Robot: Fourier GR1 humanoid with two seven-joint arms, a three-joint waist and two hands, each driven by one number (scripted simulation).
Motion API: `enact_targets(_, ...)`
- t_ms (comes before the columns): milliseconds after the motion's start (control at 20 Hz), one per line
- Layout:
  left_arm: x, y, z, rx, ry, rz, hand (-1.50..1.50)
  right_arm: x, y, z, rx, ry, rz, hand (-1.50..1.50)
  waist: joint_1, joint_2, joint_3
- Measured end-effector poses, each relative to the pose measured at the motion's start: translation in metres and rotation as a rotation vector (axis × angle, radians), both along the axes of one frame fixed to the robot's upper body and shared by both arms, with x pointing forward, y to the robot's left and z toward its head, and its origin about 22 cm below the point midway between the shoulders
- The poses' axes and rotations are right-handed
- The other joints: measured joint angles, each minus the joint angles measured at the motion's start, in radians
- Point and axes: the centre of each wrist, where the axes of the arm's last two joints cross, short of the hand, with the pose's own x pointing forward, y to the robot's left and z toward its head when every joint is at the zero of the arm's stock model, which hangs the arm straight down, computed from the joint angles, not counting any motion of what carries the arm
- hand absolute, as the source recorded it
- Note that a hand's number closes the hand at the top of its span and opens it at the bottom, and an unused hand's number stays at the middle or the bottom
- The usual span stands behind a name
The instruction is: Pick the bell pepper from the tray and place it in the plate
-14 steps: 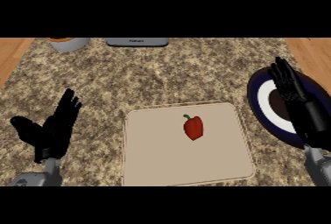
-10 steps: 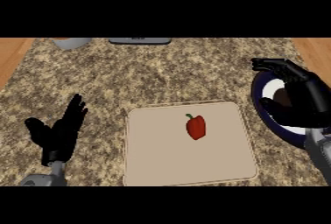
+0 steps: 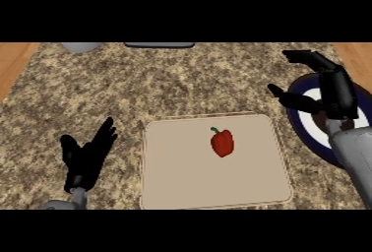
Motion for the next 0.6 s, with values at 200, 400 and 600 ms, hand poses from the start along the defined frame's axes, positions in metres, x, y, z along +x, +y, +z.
enact_targets(200,-0.007,-0.001,-0.008,-0.002,0.02,-0.006,0.0,0.003,-0.003,-0.01,0.005,-0.012,0.039,-1.5,-0.009,-0.003,0.001)
enact_targets(400,-0.01,0.002,-0.01,0.0,0.025,-0.003,0.0,0.0,-0.002,-0.001,-0.099,0.035,0.083,-1.5,-0.015,-0.006,0.001)
enact_targets(600,-0.012,-0.001,-0.01,-0.005,0.03,-0.002,0.0,-0.004,0.0,0.014,-0.315,0.168,0.149,-1.5,-0.019,-0.01,0.0)
